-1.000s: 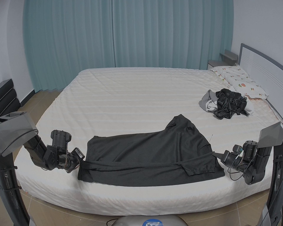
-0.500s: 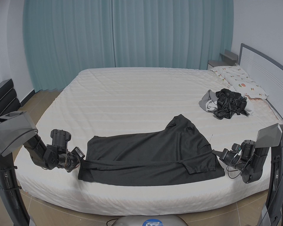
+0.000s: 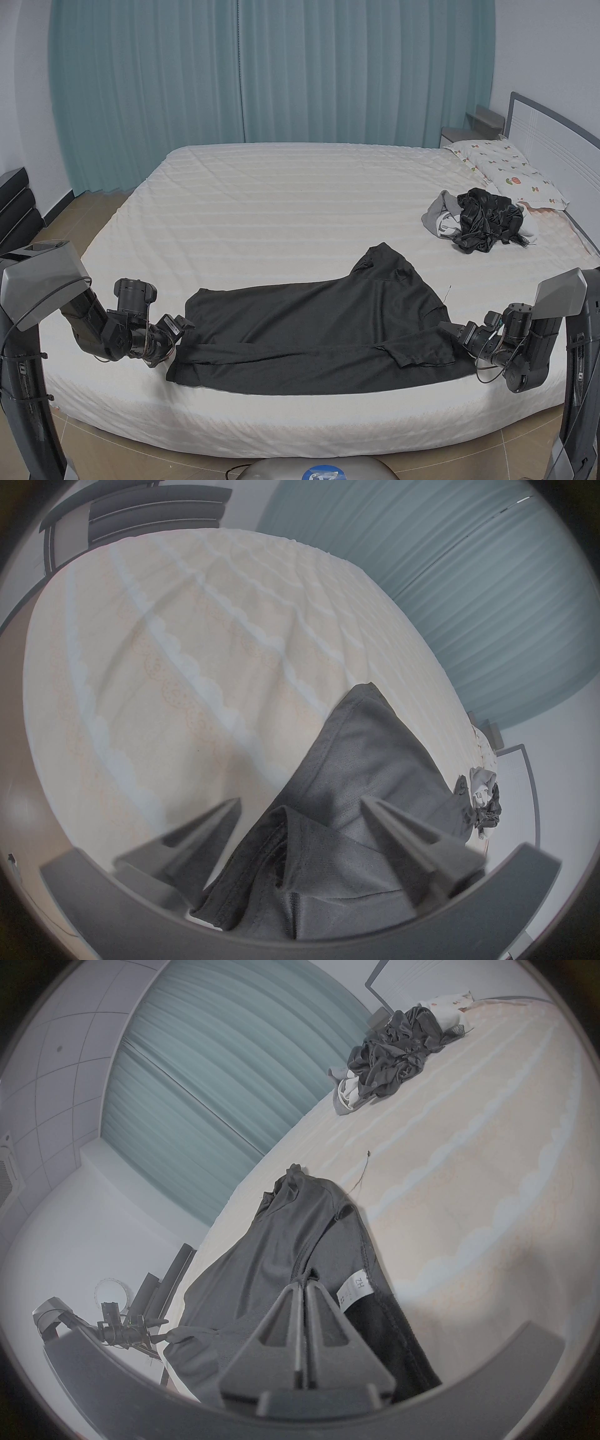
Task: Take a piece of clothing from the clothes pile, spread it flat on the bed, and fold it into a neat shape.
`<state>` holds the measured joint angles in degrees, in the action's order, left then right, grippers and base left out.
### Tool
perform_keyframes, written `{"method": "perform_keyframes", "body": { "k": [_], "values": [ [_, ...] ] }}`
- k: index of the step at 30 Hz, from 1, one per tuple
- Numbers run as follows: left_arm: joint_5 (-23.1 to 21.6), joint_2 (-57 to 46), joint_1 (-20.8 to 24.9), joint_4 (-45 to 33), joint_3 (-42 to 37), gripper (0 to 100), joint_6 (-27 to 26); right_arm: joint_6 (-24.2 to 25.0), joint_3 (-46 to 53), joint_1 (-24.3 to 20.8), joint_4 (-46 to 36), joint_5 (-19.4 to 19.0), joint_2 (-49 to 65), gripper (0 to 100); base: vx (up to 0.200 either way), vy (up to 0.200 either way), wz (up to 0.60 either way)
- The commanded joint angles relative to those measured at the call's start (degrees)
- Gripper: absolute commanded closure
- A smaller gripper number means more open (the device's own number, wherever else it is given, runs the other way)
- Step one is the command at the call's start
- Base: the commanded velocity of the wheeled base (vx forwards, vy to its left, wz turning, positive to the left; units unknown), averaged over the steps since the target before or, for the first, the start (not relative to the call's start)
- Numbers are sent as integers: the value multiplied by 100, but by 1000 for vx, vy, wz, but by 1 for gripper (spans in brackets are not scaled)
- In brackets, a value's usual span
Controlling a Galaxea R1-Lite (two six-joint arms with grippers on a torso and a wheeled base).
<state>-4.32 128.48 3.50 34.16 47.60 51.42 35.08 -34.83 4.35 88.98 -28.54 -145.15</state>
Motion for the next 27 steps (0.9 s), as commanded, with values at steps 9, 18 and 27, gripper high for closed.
{"method": "perform_keyframes", "body": {
  "k": [9,18,27],
  "values": [
    [-17,-1079,327,161,-454,0,439,227,117,101,58,410,286,0,0,0,0],
    [-8,-771,714,153,-717,0,386,605,125,110,67,639,356,0,0,0,0],
    [54,-385,810,161,-603,0,360,605,169,75,58,639,339,0,0,0,0]
  ]
}}
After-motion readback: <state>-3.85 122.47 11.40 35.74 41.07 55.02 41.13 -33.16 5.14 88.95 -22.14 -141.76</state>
